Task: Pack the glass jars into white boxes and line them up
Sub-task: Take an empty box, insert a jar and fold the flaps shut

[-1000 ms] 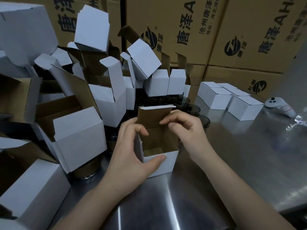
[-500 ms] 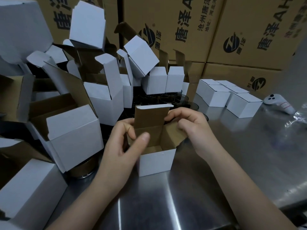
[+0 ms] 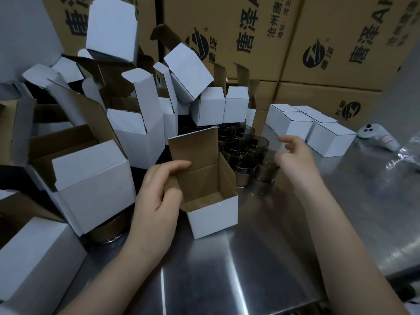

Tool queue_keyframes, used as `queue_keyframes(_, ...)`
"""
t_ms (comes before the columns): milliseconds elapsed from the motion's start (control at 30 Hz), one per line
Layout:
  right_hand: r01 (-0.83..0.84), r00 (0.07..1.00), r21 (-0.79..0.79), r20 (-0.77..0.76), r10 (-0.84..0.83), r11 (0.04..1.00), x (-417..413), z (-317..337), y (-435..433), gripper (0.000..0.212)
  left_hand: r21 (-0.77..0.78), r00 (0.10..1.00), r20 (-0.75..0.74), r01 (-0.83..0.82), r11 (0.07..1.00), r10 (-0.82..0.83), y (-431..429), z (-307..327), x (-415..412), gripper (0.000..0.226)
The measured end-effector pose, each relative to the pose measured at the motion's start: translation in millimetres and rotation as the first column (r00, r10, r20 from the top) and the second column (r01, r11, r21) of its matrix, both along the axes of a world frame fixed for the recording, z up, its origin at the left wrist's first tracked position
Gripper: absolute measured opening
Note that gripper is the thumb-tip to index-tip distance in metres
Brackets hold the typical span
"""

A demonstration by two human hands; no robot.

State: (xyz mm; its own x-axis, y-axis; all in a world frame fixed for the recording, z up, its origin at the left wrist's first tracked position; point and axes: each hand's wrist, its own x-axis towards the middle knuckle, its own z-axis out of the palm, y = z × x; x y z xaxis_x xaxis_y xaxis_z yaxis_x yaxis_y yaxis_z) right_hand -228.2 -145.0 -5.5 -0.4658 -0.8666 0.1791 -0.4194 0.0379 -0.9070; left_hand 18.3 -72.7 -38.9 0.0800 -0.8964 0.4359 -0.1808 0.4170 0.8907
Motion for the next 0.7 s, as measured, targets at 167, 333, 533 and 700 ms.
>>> queue_keyframes(167,-0.155,0.987,0.156,-0.013,0.159,0.976,-1.8,-6.7,-6.1,0.060,-0.012,1.000,0.006,0.025,1.000,-0.025,1.6,0.0,0.8,0.047)
queue_keyframes(333,-0.166,0.984,0.158,-0.037,0.174,0.973,-1.9,-10.4,-8.4,0.049,-0.028,0.999,0.003,0.048,0.998,-0.048,2.8,-0.9,0.9,0.043)
queue_keyframes(533,-0.115,0.993,0.121,0.036,0.112,0.986,-12.6,-8.9,-10.7,0.042,-0.057,0.999,0.015,0.045,0.997,-0.045,3.6,2.6,3.2,0.037)
queue_keyframes(700,-0.071,0.988,0.189,-0.119,0.094,0.979,-18.2,-9.9,-11.0,0.066,-0.065,0.999,0.026,0.049,0.997,-0.047,3.7,2.6,3.8,0.036)
